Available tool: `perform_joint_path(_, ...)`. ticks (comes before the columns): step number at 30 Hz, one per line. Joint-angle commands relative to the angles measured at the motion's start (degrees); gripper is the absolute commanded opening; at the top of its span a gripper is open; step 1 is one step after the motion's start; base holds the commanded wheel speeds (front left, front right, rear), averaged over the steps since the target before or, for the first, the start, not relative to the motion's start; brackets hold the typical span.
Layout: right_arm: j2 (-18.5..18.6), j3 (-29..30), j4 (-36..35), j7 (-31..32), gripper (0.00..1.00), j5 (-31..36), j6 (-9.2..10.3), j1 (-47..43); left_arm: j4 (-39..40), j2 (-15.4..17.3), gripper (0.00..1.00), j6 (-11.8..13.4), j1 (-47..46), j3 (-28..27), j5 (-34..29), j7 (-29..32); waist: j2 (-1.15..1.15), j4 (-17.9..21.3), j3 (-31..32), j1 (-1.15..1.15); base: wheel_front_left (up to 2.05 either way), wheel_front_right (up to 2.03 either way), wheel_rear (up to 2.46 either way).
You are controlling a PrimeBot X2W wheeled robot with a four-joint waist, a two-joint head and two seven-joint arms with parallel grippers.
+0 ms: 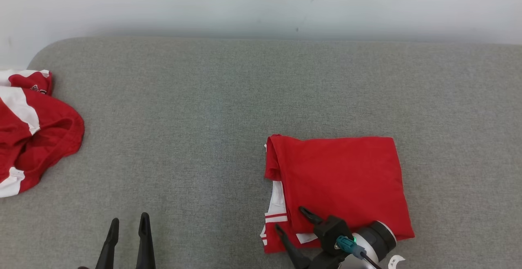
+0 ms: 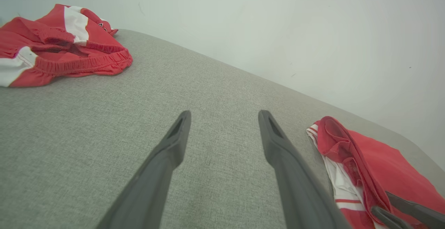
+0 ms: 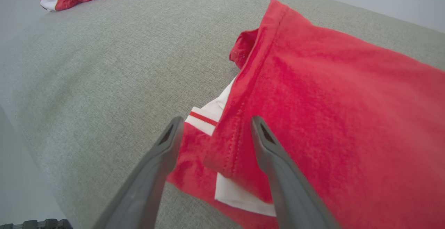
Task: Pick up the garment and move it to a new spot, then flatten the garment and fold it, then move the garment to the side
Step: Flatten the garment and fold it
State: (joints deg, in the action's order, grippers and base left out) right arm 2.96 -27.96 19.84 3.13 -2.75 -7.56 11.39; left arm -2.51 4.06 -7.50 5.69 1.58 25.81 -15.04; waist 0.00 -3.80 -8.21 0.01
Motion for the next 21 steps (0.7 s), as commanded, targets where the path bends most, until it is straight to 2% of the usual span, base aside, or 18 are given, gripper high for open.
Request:
perform_joint_path(1, -0.1, 0.3, -0.1, 0.2, 0.71, 0.6, 0.16, 0.1, 0.0, 0.2, 1.0, 0.1, 0.2, -0.1, 0.6, -0.2, 0.0, -0.3, -0.1, -0.01, 0.0, 0.0, 0.0)
perform_joint_path(2, -0.1, 0.6, -0.2, 0.4, 0.71, 0.9, 0.16, 0.1, 0.0, 0.2, 1.0, 0.1, 0.2, 0.0, 0.6, -0.2, 0.0, -0.4, -0.2, -0.01, 0.0, 0.0, 0.0)
perform_joint_path(3, -0.1, 0.9, -0.3, 0.5, 0.63, 1.2, 0.16, 0.1, 0.1, 0.1, 1.0, 0.1, 0.2, 0.0, 0.6, -0.2, 0.0, -0.5, -0.2, -0.01, 0.0, 0.0, 0.0)
perform_joint_path(5, -0.1, 1.6, -0.4, 1.1, 0.64, 2.0, 0.16, -0.1, 0.1, 0.1, 1.0, 0.1, 0.2, -0.1, 0.5, -0.2, 0.0, -0.6, -0.3, -0.01, 0.0, 0.0, 0.0)
perform_joint_path(6, -0.1, 1.7, -0.5, 1.3, 0.62, 2.1, 0.16, -0.2, 0.1, 0.1, 1.0, 0.1, 0.2, -0.1, 0.4, -0.2, 0.0, -0.6, -0.3, -0.01, 0.0, 0.0, 0.0)
perform_joint_path(8, -0.1, 2.3, -0.4, 1.8, 0.41, 2.7, 0.16, -0.3, 0.2, 0.0, 1.0, 0.1, 0.2, -0.1, 0.4, -0.2, 0.0, -0.7, -0.4, -0.01, 0.0, 0.0, 0.0)
perform_joint_path(10, -0.1, 2.6, -0.5, 2.2, 0.29, 3.3, 0.16, -0.3, 0.3, 0.0, 1.0, 0.1, 0.2, -0.2, 0.4, -0.2, 0.0, -0.7, -0.5, -0.01, 0.0, 0.0, 0.0)
perform_joint_path(11, -0.1, 2.9, -0.5, 2.4, 0.0, 3.6, 0.16, -0.3, 0.3, 0.0, 1.0, 0.1, 0.2, -0.2, 0.4, -0.2, 0.0, -0.7, -0.6, -0.01, 0.0, 0.0, 0.0)
perform_joint_path(15, -0.1, 2.8, -0.9, 2.5, 0.0, 3.4, 0.16, -0.3, 0.2, -0.2, 1.0, 0.1, 0.0, 0.0, 0.5, -0.2, 0.0, -0.8, -0.7, -0.01, 0.0, 0.0, 0.0)
perform_joint_path(21, -0.1, -0.8, -2.1, 2.4, 0.0, -0.2, 0.16, 0.0, 0.0, -0.2, 1.0, 0.1, -0.2, -0.1, 0.4, -0.2, 0.0, -0.9, -0.5, -0.01, 0.0, 0.0, 0.0)
